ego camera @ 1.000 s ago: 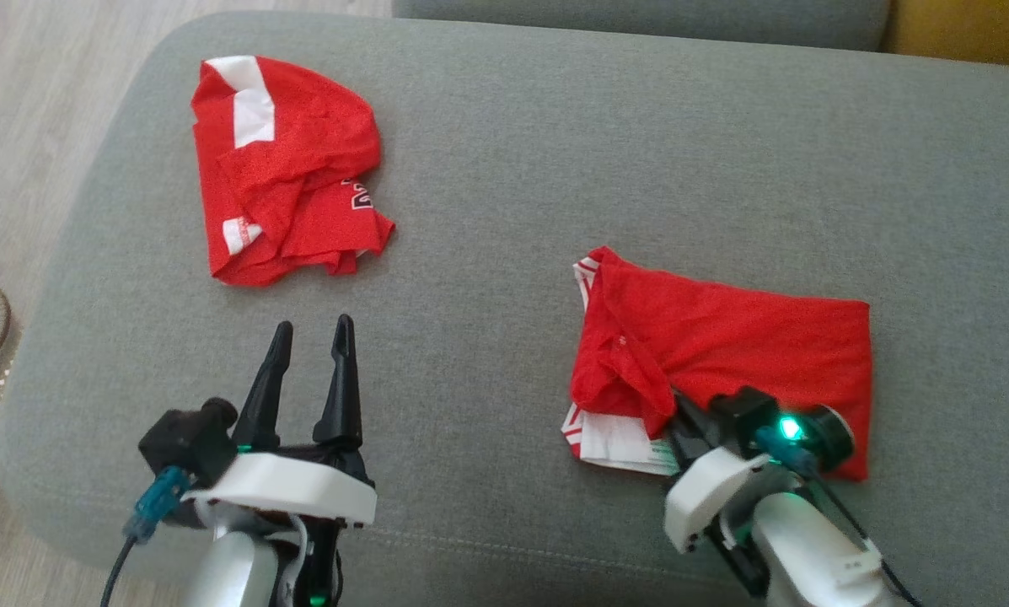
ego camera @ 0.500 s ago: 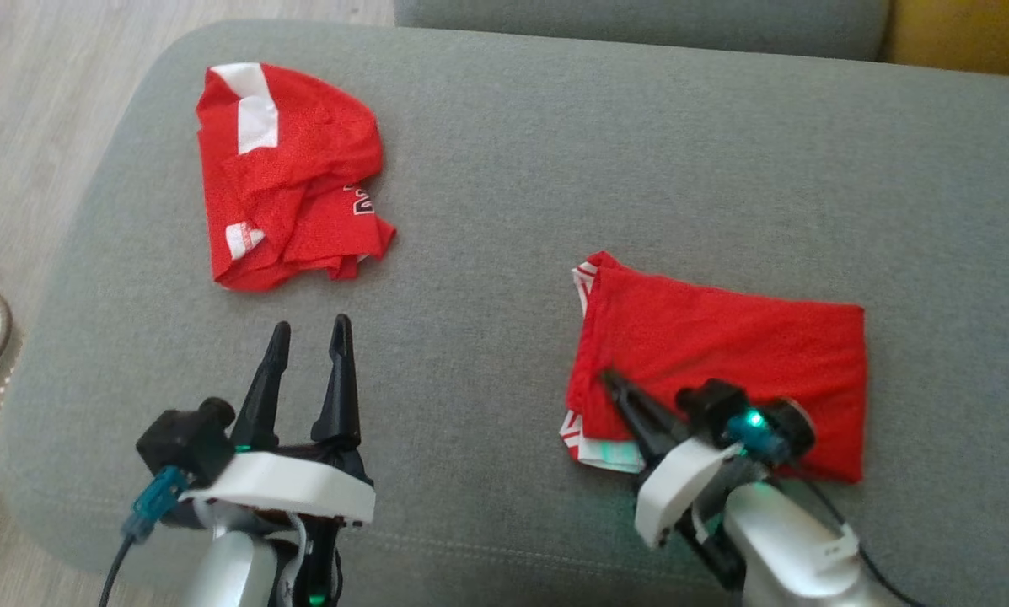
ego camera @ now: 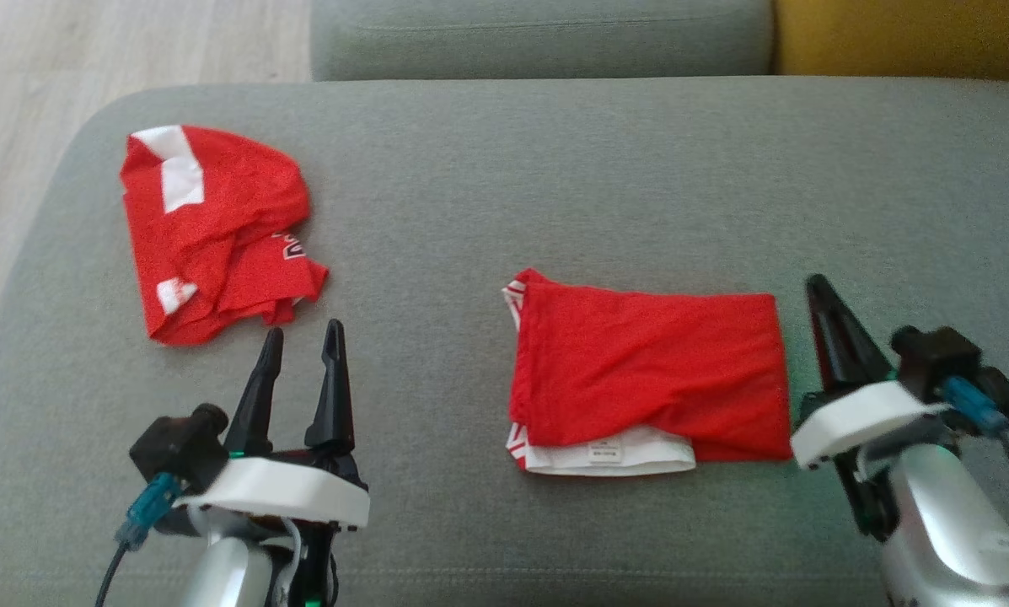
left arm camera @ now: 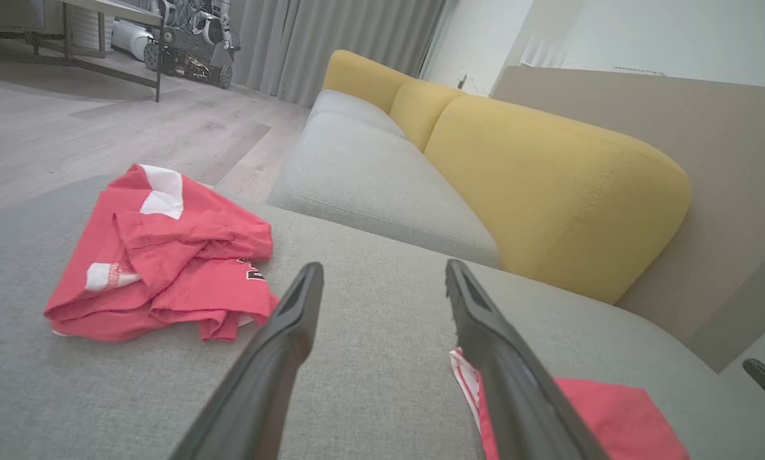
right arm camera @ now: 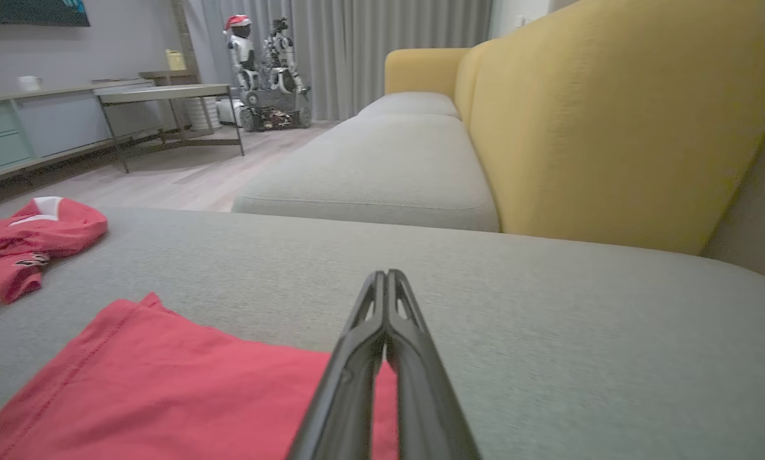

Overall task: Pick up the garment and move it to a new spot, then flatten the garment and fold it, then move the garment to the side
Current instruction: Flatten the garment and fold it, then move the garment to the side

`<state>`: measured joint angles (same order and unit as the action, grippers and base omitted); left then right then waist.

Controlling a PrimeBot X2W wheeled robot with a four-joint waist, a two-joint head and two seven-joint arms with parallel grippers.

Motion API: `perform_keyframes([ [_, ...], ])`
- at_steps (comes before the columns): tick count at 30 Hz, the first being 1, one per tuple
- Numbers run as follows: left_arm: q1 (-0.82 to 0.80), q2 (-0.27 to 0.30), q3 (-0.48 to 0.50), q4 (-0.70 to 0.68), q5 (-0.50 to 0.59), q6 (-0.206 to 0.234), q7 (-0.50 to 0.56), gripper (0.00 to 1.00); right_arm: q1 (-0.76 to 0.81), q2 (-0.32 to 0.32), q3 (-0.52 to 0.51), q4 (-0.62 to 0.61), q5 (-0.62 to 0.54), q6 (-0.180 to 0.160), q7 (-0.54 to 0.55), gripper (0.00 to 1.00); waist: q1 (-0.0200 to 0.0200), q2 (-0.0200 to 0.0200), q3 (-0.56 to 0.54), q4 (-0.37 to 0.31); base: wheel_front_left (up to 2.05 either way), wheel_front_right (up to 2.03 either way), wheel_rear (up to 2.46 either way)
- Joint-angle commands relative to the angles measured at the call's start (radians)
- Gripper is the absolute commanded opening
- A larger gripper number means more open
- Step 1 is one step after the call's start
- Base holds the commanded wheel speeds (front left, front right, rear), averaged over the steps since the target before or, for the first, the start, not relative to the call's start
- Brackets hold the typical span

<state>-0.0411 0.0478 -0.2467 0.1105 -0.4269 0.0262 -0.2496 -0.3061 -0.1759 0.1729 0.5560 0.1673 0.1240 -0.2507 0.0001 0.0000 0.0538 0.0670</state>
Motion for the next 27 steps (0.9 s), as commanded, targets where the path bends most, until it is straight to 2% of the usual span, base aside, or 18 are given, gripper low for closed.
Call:
perform_keyframes([
  [1, -0.028, 0.002, 0.03, -0.039, -0.006, -0.001, -0.012, 1.0, 0.006, -0.012, -0.019, -0.055, -0.013, 0.007, -0.01, 0.0, -0.0001, 0.0, -0.007, -0.026, 0.0, 0.0, 0.0],
  [10, -0.021, 0.002, 0.016, -0.041, -0.004, 0.001, -0.012, 1.0, 0.097, 0.01, -0.133, -0.152, -0.044, 0.007, -0.002, 0.0, -0.0001, 0.0, -0.012, -0.068, 0.0, 0.0, 0.0],
  [11, -0.02, 0.002, 0.015, -0.041, -0.003, 0.001, -0.012, 1.0, 0.107, 0.016, -0.141, -0.165, -0.047, 0.007, -0.002, 0.28, -0.0001, 0.0, -0.012, -0.07, 0.0, 0.0, 0.0],
  [12, -0.018, 0.002, 0.014, -0.041, -0.003, 0.0, -0.012, 1.0, 0.117, 0.022, -0.146, -0.176, -0.049, 0.007, -0.002, 1.0, -0.0001, 0.0, -0.012, -0.072, 0.0, 0.0, 0.0],
  [27, 0.003, 0.002, 0.001, -0.049, 0.023, -0.002, -0.012, 1.0, 0.192, 0.068, -0.2, -0.254, -0.083, 0.007, -0.008, 1.0, -0.0001, 0.0, -0.008, -0.057, 0.0, 0.0, 0.0],
])
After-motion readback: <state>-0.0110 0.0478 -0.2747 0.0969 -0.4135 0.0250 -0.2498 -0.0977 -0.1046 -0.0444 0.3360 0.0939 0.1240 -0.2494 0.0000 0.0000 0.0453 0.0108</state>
